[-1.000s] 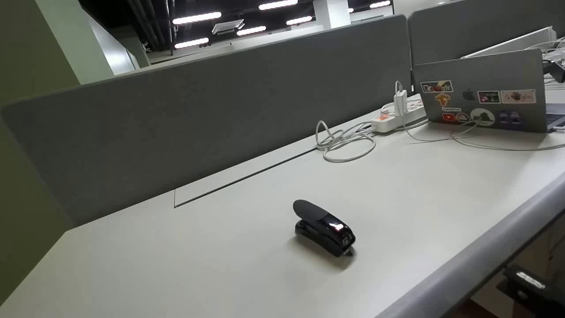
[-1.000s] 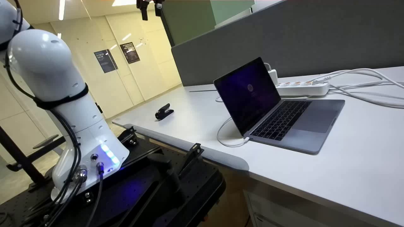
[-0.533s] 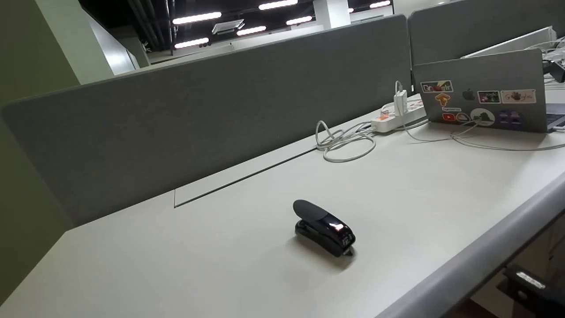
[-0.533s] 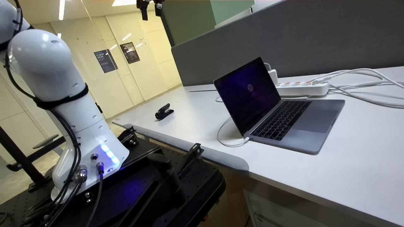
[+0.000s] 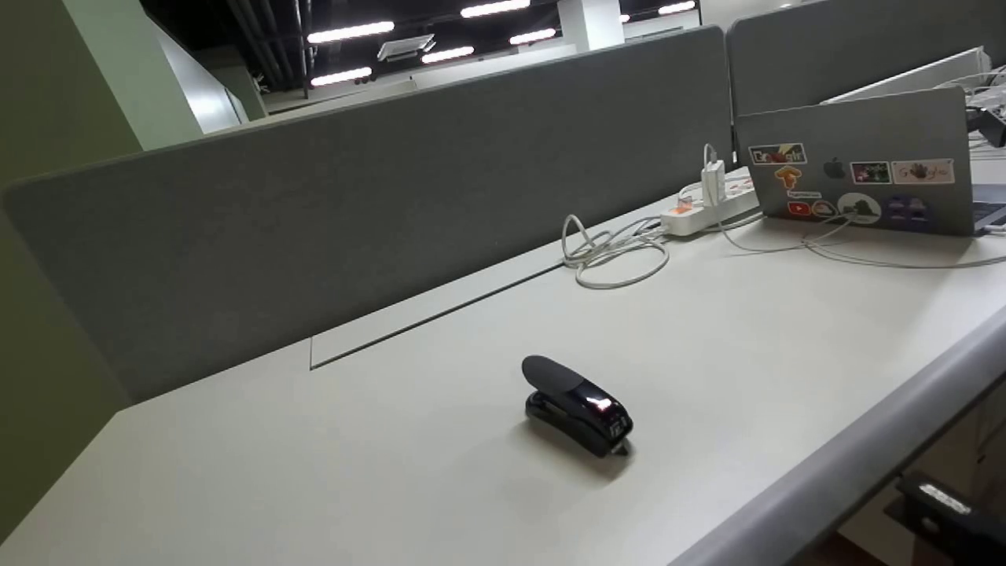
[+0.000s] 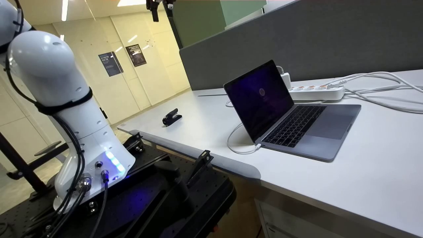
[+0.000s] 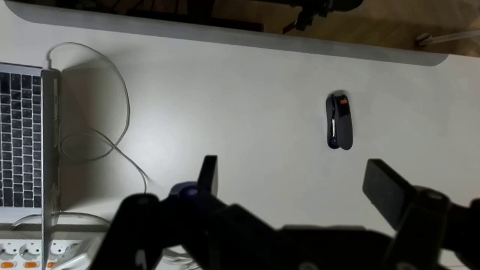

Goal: Push the laptop screen closed

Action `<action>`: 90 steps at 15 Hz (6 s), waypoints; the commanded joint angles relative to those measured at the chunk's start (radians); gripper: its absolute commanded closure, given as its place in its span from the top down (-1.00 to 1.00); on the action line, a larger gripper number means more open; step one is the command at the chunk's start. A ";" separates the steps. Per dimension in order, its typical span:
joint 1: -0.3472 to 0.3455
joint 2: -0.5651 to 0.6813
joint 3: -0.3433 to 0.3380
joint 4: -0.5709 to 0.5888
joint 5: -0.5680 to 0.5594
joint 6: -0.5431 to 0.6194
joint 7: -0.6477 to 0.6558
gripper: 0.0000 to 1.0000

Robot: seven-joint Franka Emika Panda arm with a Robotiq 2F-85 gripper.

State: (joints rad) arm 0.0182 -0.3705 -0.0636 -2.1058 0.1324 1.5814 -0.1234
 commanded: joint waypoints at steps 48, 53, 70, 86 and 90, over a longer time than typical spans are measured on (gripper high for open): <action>-0.201 0.413 -0.104 -0.400 -0.366 1.032 0.004 1.00; -0.211 0.415 -0.120 -0.388 -0.360 1.056 -0.008 1.00; -0.359 0.547 -0.249 -0.258 -0.205 1.147 -0.069 1.00; -0.600 0.980 -0.212 0.114 0.055 1.130 -0.097 1.00; -0.642 1.078 -0.203 0.205 0.047 1.124 -0.074 1.00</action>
State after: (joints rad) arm -0.5994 0.6276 -0.2736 -1.9963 0.1961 2.7244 -0.2520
